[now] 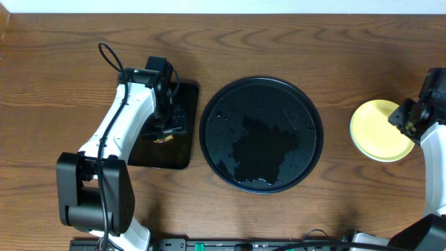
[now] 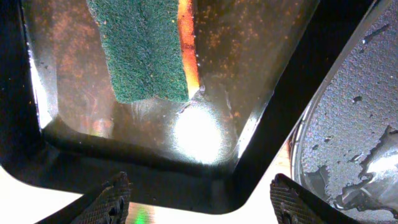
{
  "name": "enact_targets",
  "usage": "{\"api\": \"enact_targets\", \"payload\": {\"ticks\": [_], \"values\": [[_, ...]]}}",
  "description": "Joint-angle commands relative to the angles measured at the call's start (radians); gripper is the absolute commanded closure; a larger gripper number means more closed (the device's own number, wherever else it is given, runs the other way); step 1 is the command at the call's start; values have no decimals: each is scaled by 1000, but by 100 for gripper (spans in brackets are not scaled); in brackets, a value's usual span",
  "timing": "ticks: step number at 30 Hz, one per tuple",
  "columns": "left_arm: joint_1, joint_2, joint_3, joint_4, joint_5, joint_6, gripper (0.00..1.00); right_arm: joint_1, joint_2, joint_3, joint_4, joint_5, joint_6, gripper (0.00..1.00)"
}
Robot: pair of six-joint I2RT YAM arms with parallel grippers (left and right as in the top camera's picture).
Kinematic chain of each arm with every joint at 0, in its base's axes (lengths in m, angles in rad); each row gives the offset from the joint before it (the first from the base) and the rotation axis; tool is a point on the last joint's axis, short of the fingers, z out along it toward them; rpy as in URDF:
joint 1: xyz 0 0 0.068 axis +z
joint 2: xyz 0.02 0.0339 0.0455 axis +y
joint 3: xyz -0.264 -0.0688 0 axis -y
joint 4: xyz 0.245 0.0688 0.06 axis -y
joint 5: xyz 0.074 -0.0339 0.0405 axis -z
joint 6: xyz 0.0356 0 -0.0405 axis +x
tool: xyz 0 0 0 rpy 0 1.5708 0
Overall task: Clean dirty plates on tray and stack at the side
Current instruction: 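Lift the yellow plate with the right gripper and carry it right, then place the yellow plate onto the blue plate stack and release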
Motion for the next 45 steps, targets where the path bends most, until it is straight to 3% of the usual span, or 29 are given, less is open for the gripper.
{"api": "enact_targets", "payload": {"ticks": [1,4,6,8,10,11,12,19,24,36,45], "values": [[0,-32,-4,13,-6,29,27,18,-6,-2,3,-313,-188,49],[0,-85,-4,63,-22,40,27,55,-6,-2,2,-375,-264,44],[0,-128,-4,95,-63,45,17,92,-6,-2,4,-383,-295,37],[0,-161,-4,114,-89,78,15,130,-6,-2,14,-383,-325,30],[1,-188,-4,114,-126,85,15,169,-6,-2,19,-382,-361,17],[1,-199,-4,108,-135,85,15,191,-6,-2,14,-378,-378,3],[1,-207,-4,100,-136,85,15,206,-6,-2,5,-375,-388,1],[0,-288,-11,47,-136,85,14,243,-14,-2,-78,-366,-359,1],[0,-426,-113,122,-137,85,14,246,-82,-45,-103,-346,-338,1],[0,-1062,-477,238,-137,43,14,294,-698,-420,50,-302,-345,1],[0,-1213,-479,232,-136,43,14,294,-867,-452,16,-304,-345,1]]}}
